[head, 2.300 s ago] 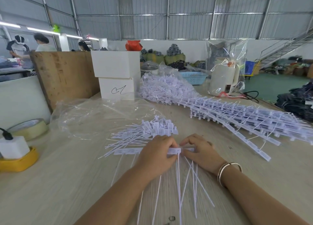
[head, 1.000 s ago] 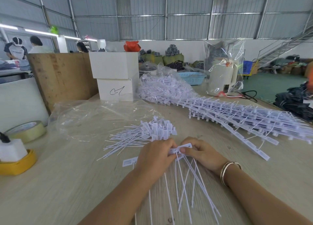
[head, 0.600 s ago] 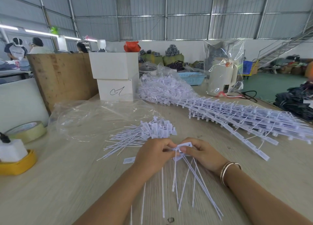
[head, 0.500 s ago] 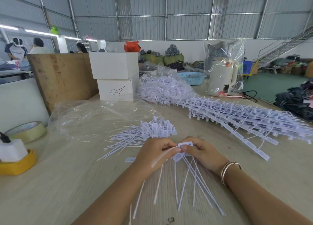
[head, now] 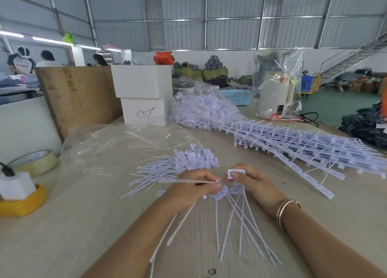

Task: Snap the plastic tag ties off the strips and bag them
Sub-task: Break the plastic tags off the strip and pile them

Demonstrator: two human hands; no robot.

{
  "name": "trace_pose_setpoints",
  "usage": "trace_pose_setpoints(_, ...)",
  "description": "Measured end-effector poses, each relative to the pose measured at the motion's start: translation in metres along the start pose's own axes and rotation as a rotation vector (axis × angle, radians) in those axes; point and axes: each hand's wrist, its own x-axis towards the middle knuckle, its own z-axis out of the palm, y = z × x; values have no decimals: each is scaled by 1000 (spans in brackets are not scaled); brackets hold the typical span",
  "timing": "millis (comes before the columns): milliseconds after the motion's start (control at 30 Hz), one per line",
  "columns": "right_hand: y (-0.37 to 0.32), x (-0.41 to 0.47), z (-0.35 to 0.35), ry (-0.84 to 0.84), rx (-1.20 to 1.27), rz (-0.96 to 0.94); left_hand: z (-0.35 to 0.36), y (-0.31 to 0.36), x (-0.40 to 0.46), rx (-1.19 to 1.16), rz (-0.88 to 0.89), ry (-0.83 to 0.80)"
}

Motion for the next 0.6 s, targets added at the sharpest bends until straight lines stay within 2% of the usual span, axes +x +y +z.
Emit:
trace_pose_setpoints(100,2,2,1,-15,-123,28,4,-6,-3,238,36,-22)
trace_pose_setpoints(267,9,5,3,15,-543,44,10,-1,-7,662,155,71)
trace_pose_setpoints(367,11,6,7,-25,-701,60,12,2,-8,770,181,110)
trace_pose_setpoints(600,1,0,8,-8,-623,-26,15,3,-8,825,200,146)
